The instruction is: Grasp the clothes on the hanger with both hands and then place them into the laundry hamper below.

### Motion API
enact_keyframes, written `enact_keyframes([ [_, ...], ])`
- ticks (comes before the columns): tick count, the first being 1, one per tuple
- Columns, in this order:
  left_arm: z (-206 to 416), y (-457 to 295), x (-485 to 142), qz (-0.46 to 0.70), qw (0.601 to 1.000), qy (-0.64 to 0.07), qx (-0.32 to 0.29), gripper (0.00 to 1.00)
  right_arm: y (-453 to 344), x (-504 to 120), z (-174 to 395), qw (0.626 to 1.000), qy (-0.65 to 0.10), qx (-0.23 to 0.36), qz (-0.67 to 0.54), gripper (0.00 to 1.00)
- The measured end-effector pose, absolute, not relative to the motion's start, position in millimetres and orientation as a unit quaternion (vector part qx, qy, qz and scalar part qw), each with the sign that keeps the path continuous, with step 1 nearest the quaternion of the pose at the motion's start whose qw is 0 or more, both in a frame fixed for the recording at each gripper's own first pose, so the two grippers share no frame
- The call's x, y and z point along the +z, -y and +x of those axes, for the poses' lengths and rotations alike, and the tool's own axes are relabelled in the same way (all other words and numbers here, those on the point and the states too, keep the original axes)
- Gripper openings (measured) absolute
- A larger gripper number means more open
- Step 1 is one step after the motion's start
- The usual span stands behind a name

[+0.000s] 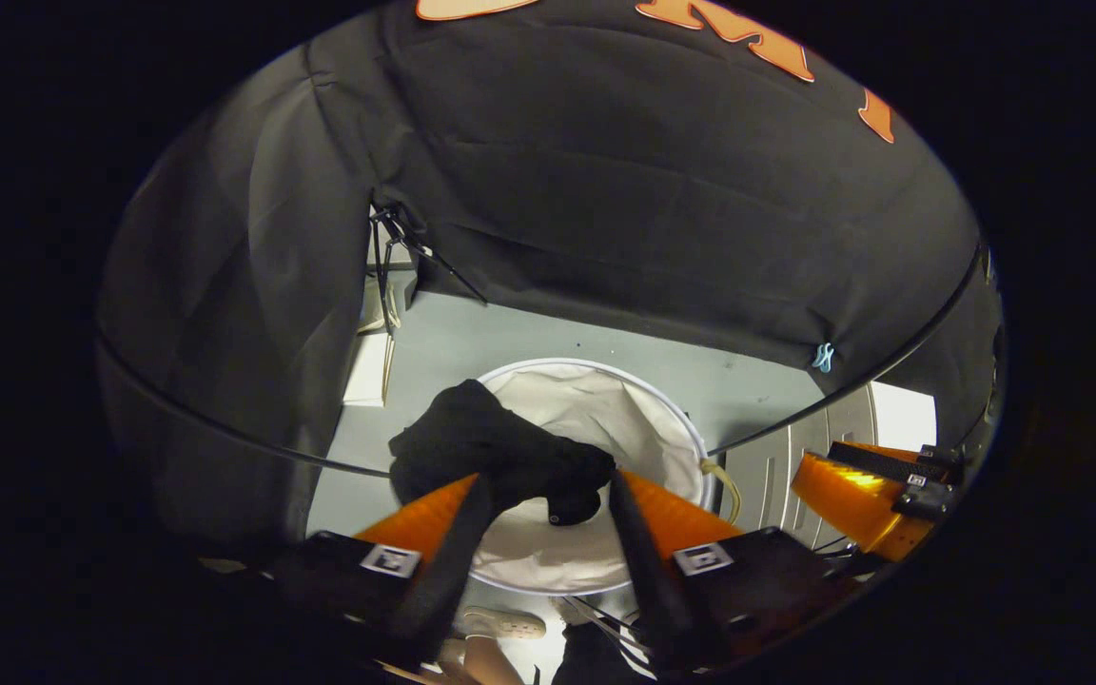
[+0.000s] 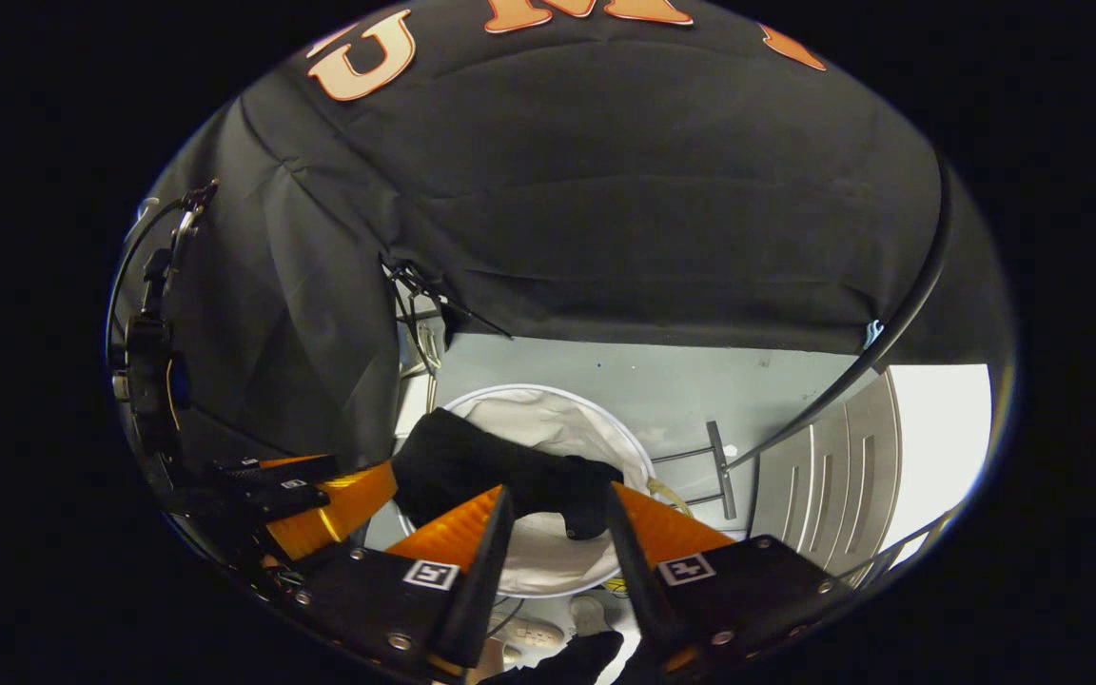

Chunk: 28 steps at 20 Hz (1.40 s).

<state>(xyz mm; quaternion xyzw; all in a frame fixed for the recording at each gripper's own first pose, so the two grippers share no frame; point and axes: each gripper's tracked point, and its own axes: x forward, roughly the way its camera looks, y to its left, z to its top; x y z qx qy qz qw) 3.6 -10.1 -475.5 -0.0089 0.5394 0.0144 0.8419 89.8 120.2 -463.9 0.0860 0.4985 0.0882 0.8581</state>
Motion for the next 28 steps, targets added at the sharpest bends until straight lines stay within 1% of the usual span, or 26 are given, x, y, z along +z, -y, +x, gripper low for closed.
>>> enact_keyframes([
  [1, 2, 11, -471, -0.008, 0.844, -0.536, 0.014, 1.00, -115, -462, 89, 0.860, -0.496, 0.086, 0.080, 0.66],
  [2, -1, 9, -463, -0.001, 0.846, -0.532, 0.017, 0.99, -110, -459, 88, 0.863, -0.493, 0.084, 0.076, 0.69],
  [3, -3, 7, -454, 0.007, 0.849, -0.527, 0.022, 0.96, -105, -453, 88, 0.865, -0.489, 0.082, 0.075, 0.71],
  [4, -6, 4, -445, 0.013, 0.853, -0.521, 0.027, 1.00, -101, -450, 86, 0.867, -0.485, 0.080, 0.078, 0.79],
  [6, -6, 2, -426, 0.017, 0.860, -0.508, 0.038, 1.00, -90, -439, 86, 0.871, -0.479, 0.074, 0.084, 0.89],
  [8, -5, 3, -405, 0.012, 0.868, -0.495, 0.045, 1.00, -73, -428, 87, 0.879, -0.466, 0.065, 0.077, 0.94],
  [12, 4, 1, -364, 0.018, 0.887, -0.459, 0.050, 0.99, -41, -392, 86, 0.894, -0.441, 0.051, 0.064, 0.95],
  [16, 21, -4, -310, 0.029, 0.912, -0.404, 0.063, 0.99, 1, -360, 81, 0.907, -0.415, 0.032, 0.056, 0.94],
  [22, 36, 6, -218, 0.026, 0.943, -0.326, 0.056, 0.99, 72, -304, 80, 0.931, -0.365, -0.005, 0.013, 0.95],
  [24, 41, 10, -192, 0.030, 0.951, -0.302, 0.053, 0.98, 85, -281, 80, 0.936, -0.351, -0.013, 0.013, 0.95],
  [26, 45, 10, -164, 0.040, 0.959, -0.275, 0.053, 1.00, 99, -256, 79, 0.943, -0.333, -0.017, 0.017, 0.94],
  [28, 48, 18, -139, 0.044, 0.966, -0.250, 0.050, 0.98, 111, -235, 76, 0.948, -0.317, -0.024, 0.016, 0.95],
])
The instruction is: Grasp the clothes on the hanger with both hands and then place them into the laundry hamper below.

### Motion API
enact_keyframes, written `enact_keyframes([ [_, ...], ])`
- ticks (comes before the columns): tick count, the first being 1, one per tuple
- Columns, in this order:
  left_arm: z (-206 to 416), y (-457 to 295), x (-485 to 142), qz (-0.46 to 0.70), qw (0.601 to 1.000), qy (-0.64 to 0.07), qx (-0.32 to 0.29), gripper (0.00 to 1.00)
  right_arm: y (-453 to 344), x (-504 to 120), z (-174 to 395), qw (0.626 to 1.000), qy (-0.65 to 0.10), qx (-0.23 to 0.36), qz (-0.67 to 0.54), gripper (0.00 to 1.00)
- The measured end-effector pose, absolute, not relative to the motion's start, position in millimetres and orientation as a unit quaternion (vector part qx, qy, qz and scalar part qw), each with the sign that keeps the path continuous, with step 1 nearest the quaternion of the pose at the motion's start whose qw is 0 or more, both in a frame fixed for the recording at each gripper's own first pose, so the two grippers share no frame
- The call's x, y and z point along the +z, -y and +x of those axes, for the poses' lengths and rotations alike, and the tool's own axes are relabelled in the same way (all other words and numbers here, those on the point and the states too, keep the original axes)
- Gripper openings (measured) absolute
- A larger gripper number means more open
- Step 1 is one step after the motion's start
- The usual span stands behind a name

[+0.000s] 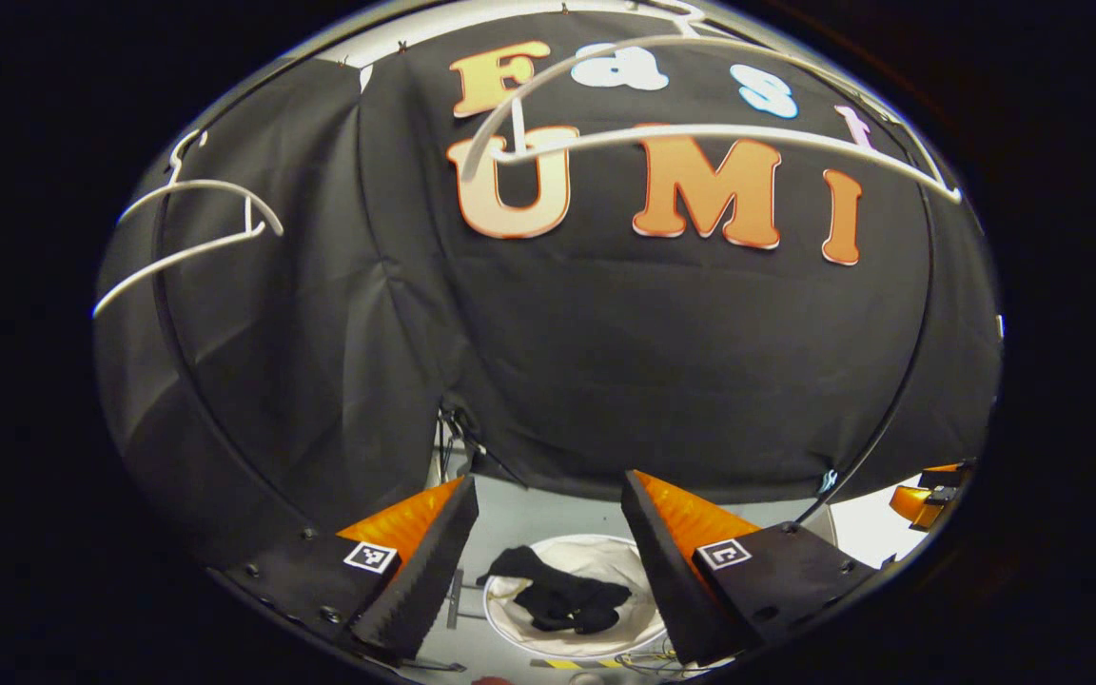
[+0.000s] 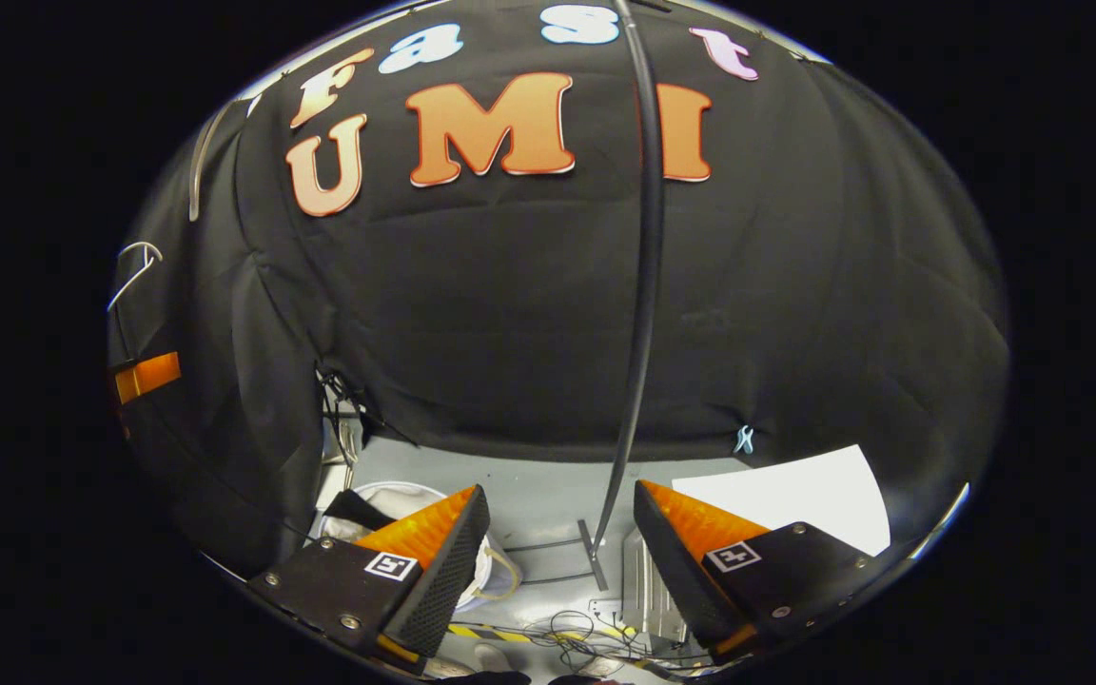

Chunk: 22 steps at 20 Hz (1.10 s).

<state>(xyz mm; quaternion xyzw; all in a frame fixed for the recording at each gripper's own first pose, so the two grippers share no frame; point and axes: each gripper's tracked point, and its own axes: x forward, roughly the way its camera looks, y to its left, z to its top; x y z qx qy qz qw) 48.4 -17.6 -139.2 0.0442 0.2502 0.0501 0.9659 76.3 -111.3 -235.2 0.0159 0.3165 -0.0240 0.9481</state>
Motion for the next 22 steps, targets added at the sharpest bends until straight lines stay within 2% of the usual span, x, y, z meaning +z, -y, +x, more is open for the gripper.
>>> enact_keyframes([
  [10, 53, 50, -9, 0.048, 0.990, -0.130, 0.038, 0.98, 152, -109, 78, 0.979, -0.199, -0.043, 0.017, 0.94],
  [17, 50, 65, 44, 0.057, 0.995, -0.070, 0.034, 0.96, 150, -15, 58, 0.995, -0.094, -0.023, 0.023, 0.94],
  [18, 49, 67, 48, 0.056, 0.996, -0.065, 0.033, 0.96, 150, -5, 55, 0.996, -0.082, -0.021, 0.020, 1.00],
  [22, 43, 72, 68, 0.041, 0.998, -0.044, 0.028, 0.96, 144, 30, 45, 0.999, -0.039, -0.019, -0.004, 1.00],
])
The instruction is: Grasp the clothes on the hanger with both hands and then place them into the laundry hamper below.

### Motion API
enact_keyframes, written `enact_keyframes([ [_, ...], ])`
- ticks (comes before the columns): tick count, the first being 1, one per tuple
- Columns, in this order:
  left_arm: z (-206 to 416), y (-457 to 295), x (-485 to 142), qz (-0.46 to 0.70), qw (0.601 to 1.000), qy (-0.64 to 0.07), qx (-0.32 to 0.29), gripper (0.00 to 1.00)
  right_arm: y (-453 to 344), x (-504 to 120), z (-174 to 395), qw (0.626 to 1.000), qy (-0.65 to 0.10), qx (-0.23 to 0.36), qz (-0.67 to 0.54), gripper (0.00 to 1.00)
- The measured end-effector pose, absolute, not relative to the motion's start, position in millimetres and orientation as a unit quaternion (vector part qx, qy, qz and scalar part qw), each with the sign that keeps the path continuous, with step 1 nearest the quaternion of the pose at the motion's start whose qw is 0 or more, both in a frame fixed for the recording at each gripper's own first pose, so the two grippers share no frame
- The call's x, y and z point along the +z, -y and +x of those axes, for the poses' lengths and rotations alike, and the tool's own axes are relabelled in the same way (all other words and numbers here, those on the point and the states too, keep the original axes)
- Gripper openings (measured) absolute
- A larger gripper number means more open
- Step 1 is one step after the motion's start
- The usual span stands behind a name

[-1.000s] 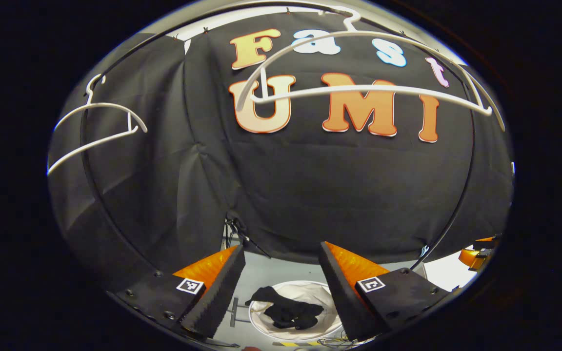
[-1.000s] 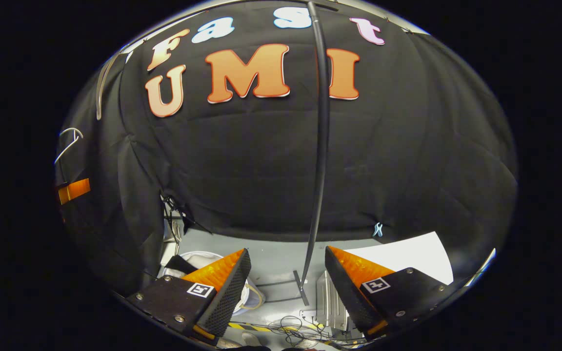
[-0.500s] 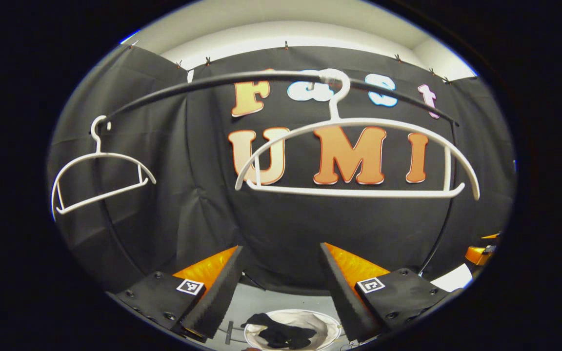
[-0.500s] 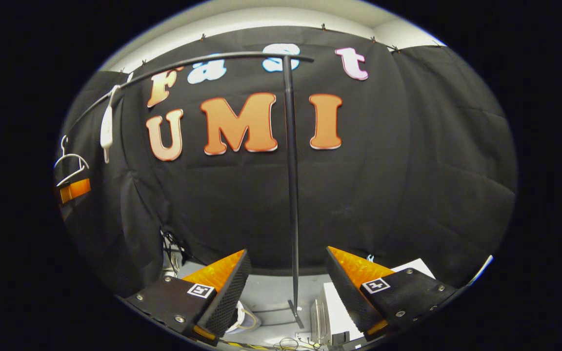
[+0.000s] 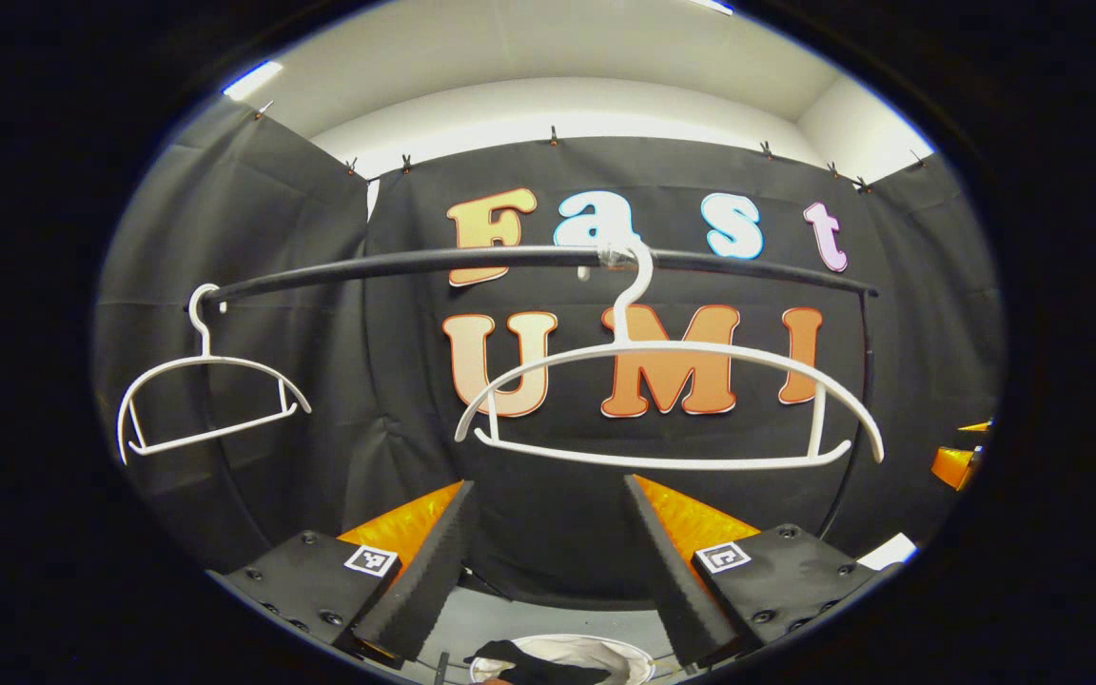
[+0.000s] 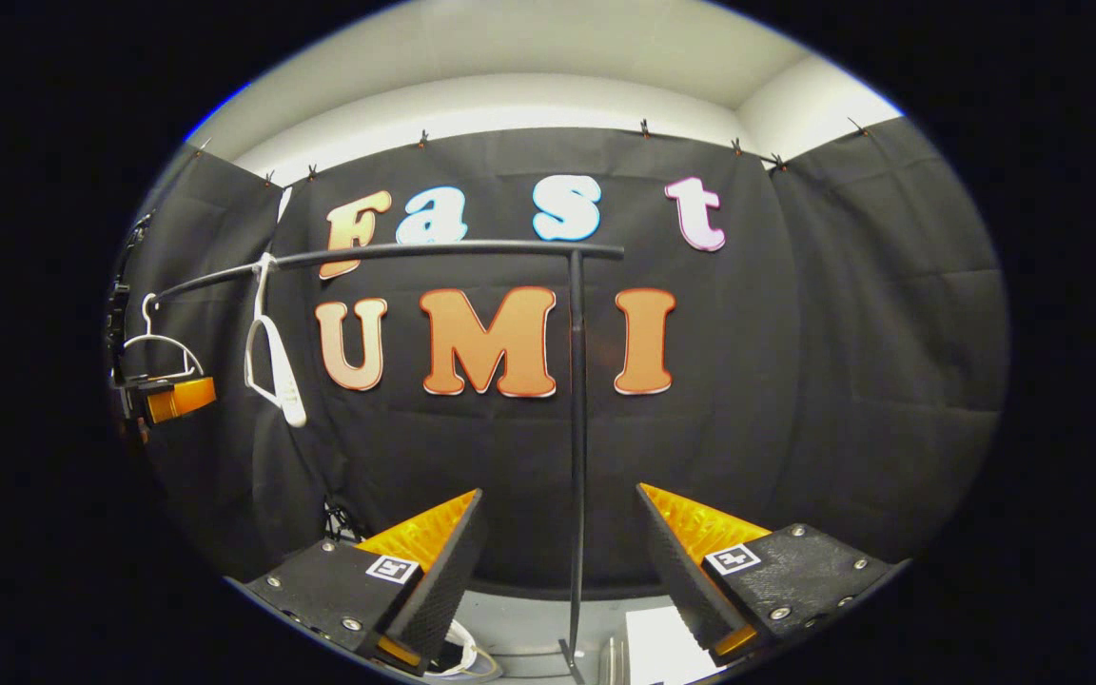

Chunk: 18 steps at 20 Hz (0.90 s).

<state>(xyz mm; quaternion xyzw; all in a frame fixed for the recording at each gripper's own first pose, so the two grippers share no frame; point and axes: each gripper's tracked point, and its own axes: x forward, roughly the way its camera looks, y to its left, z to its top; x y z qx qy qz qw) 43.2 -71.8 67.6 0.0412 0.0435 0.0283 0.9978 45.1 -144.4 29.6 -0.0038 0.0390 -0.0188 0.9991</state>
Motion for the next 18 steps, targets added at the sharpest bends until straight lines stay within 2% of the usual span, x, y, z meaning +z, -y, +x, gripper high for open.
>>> enact_keyframes([
  [8, 28, 67, 103, 0.041, 0.998, 0.001, 0.037, 0.95, 146, 54, 33, 1.000, -0.012, -0.017, 0.005, 1.00],
  [18, 20, 71, 107, 0.037, 0.998, 0.011, 0.040, 0.95, 154, 54, 22, 1.000, -0.013, -0.018, 0.007, 1.00],
])
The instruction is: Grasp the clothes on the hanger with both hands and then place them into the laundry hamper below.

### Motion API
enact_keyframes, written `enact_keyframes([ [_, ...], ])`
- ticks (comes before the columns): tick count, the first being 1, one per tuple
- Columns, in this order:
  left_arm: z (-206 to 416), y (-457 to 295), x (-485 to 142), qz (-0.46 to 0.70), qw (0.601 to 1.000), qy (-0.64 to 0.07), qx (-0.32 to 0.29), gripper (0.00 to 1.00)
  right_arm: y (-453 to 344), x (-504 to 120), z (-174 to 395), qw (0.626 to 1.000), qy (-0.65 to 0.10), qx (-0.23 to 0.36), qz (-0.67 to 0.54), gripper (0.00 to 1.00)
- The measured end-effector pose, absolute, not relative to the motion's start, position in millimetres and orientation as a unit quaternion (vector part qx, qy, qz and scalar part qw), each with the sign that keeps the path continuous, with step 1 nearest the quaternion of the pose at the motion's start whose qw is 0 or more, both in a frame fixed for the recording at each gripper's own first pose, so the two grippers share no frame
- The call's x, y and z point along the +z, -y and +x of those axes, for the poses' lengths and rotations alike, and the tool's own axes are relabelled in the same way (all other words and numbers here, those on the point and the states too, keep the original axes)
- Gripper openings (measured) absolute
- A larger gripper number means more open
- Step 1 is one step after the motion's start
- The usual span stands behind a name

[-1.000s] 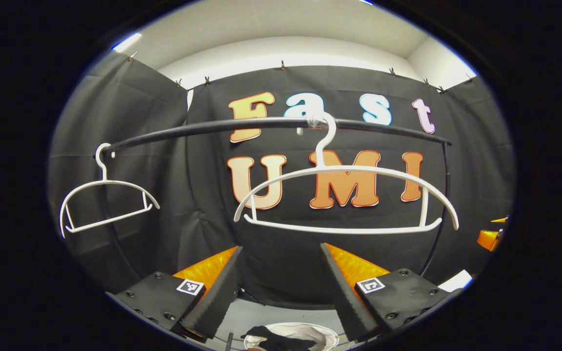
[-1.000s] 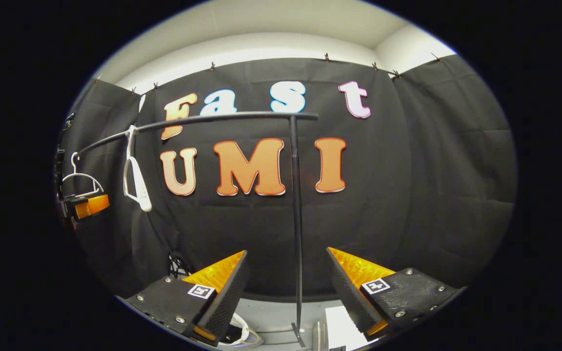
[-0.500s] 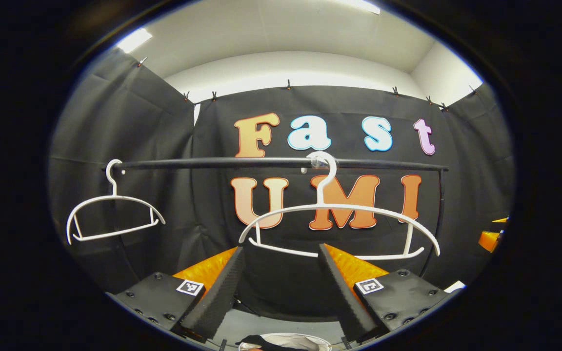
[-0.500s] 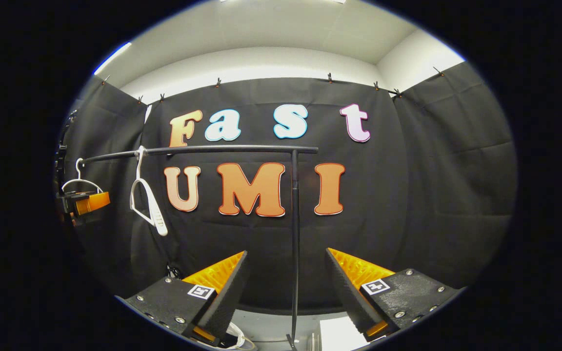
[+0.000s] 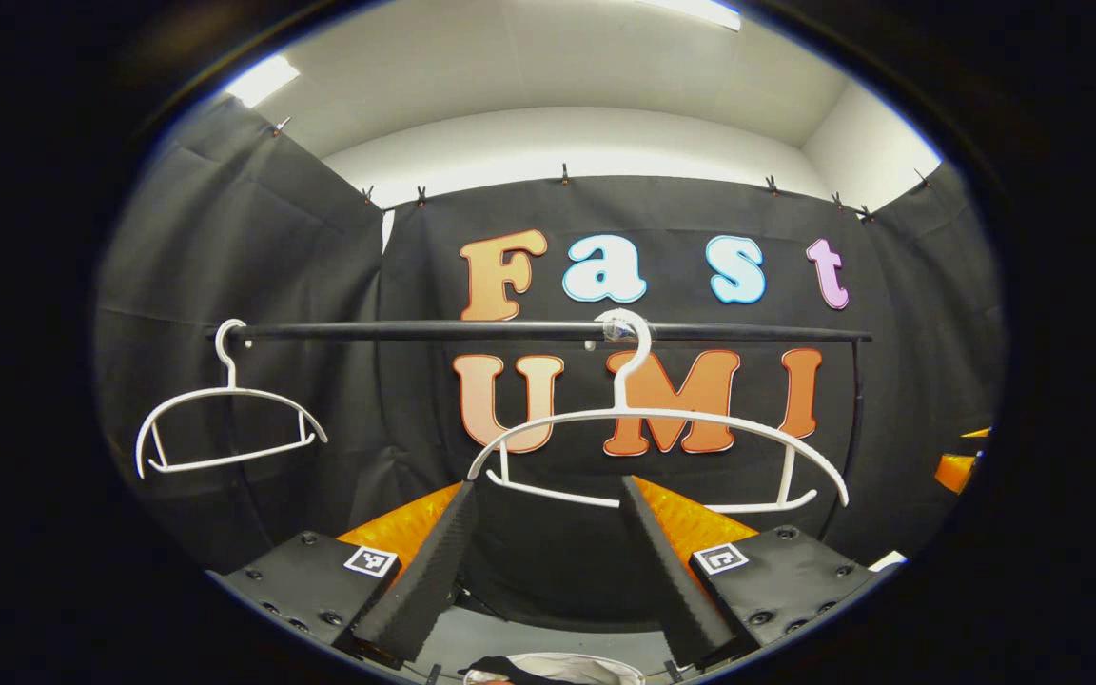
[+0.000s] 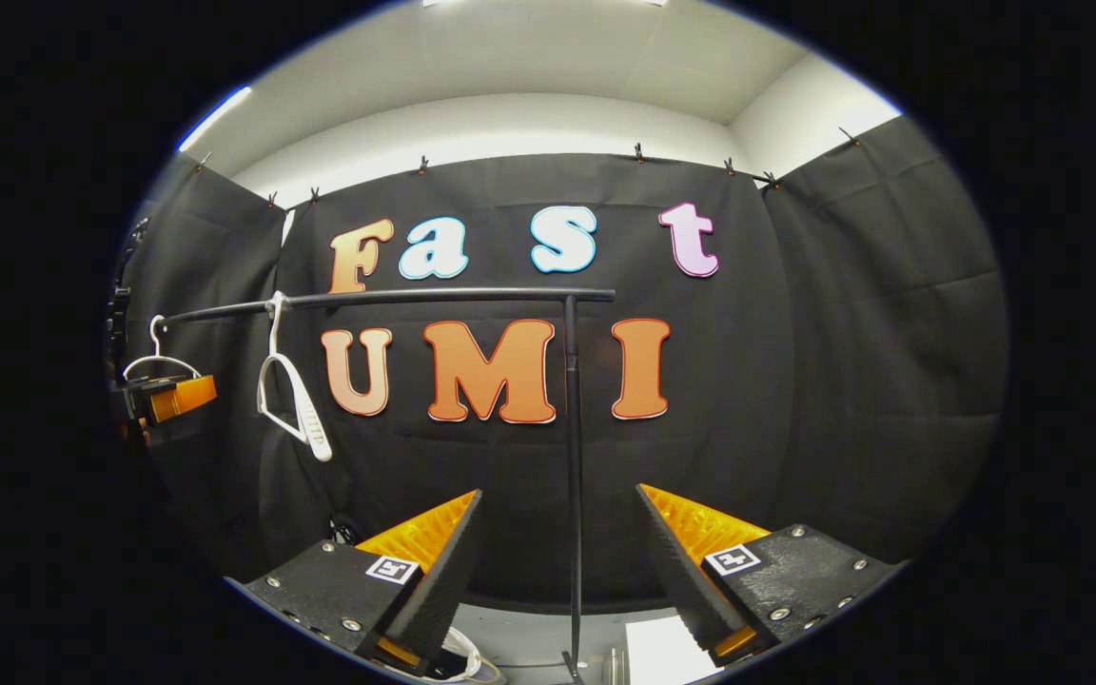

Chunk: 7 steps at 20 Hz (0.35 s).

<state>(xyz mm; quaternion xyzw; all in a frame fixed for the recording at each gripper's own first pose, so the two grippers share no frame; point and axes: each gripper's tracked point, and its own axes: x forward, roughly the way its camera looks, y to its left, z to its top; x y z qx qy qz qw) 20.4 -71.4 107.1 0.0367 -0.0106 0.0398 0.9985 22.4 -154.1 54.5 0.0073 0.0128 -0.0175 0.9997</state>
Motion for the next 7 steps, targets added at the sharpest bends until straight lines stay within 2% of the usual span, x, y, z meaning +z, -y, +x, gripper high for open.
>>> enact_keyframes([
  [7, 21.3, 78.5, 108.2, 0.036, 0.998, 0.013, 0.041, 0.95, 163.9, 52.4, 21.6, 1.000, -0.014, -0.023, 0.009, 1.00],
])
